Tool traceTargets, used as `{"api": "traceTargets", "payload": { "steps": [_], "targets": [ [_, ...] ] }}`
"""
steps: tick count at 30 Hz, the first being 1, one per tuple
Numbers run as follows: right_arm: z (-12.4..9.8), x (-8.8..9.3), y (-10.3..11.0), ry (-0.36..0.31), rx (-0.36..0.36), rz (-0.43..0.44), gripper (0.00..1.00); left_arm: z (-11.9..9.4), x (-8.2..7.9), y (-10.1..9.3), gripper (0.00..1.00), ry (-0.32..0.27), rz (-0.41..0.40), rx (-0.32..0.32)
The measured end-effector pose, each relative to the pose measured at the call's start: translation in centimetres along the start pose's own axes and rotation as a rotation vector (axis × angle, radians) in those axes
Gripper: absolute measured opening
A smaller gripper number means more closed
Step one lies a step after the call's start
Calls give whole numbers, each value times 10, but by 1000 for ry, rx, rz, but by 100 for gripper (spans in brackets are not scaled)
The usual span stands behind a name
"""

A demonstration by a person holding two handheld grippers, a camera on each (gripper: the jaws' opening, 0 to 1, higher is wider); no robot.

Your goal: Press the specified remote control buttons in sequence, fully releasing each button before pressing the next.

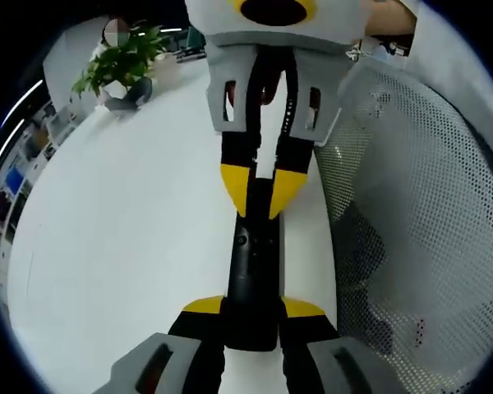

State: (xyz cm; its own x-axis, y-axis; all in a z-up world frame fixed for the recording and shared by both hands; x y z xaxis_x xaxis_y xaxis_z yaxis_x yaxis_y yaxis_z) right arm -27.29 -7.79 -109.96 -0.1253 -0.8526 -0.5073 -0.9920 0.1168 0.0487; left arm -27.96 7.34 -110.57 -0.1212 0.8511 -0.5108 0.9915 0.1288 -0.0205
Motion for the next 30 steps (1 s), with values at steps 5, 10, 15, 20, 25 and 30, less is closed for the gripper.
{"api": "traceTargets", "payload": {
  "steps": [5,10,15,20,25,30],
  "targets": [
    [-1,11,4,-132,38,-16,6,0,0,0,24,-3,-3,-2],
    [-1,14,9,-149,70,-118,6,0,1,0,24,-7,-4,-3],
    [1,9,6,-107,28,-198,6,0,1,0,24,-6,-2,-3],
    [2,-2,4,-18,-8,-214,5,0,0,0,24,-1,4,0],
    [3,-9,0,52,-29,-122,5,0,-1,0,24,0,2,0],
    [3,-13,5,89,4,-44,5,1,-1,0,24,3,2,-1]
  ]
}}
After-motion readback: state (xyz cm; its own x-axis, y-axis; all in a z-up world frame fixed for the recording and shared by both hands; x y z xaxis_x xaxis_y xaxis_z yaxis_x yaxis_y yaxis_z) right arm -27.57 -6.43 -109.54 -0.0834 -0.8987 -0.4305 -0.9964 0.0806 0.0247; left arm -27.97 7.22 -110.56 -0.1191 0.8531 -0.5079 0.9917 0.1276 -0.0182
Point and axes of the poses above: the point that each gripper's makers call its tool centre point, and the gripper's own axes: z roughly forward along the fingers, y roughly to its left, x roughly out of its underside, the point moved 10 cm from there along -z, roughly backward along the fingers, and after that the axes turned 2 degrees about -z, right-handed, at the moved point
